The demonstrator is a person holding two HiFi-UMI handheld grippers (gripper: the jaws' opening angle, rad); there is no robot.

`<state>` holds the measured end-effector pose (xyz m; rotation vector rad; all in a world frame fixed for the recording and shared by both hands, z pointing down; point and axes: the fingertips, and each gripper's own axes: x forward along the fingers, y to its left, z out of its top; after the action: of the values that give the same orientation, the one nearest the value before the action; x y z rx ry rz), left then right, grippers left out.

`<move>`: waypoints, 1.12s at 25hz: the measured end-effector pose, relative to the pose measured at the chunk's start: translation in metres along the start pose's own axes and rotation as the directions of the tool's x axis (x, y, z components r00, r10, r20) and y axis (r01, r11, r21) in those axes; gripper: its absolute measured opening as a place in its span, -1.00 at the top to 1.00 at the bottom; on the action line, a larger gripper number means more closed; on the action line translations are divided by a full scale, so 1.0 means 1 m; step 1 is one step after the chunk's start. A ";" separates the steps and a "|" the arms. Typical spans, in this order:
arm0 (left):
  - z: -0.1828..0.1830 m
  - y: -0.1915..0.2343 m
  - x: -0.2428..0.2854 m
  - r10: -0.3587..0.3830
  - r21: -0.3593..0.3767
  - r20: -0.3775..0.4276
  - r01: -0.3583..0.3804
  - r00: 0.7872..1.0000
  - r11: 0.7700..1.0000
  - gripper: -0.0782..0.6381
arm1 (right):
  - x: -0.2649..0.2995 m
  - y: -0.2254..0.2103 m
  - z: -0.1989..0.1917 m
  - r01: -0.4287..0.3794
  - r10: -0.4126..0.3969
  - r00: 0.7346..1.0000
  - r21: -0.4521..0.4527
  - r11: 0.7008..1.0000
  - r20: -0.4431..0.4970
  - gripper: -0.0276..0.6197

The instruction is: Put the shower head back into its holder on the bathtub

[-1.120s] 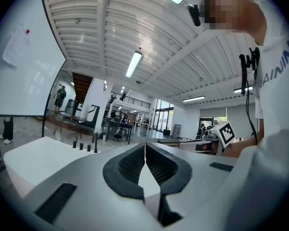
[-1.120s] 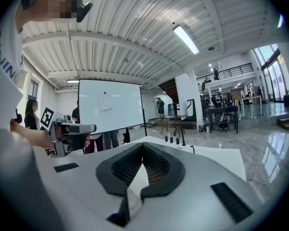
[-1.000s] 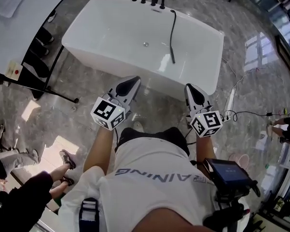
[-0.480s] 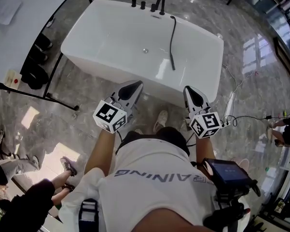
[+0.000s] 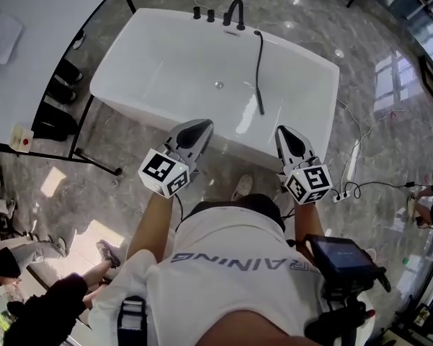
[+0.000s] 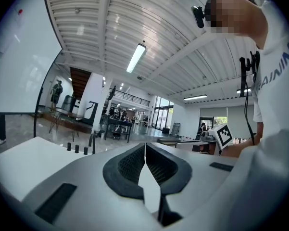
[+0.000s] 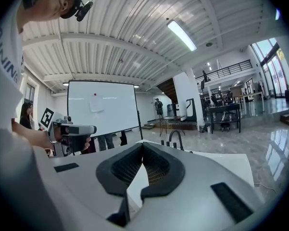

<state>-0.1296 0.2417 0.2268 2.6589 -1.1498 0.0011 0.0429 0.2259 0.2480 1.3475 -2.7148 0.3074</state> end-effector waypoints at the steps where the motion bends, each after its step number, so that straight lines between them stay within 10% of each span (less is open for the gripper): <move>1: 0.002 0.001 0.014 -0.001 0.006 -0.005 0.001 1.000 1.000 0.72 | 0.002 -0.014 0.002 0.003 -0.003 1.000 0.005 1.000 0.003 0.88; 12: 0.014 0.002 0.144 0.012 0.051 -0.064 -0.008 0.998 0.999 0.72 | 0.025 -0.149 0.006 0.024 -0.025 0.999 0.069 0.997 0.021 0.88; 28: 0.031 0.067 0.213 -0.216 0.029 -0.062 0.218 0.974 0.975 0.72 | 0.064 -0.181 0.012 0.261 -0.263 0.965 0.115 0.958 0.002 0.88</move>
<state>-0.0341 0.0375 0.2325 2.7823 -0.8436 0.0603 0.1487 0.0667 0.2725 1.7253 -2.5222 0.4338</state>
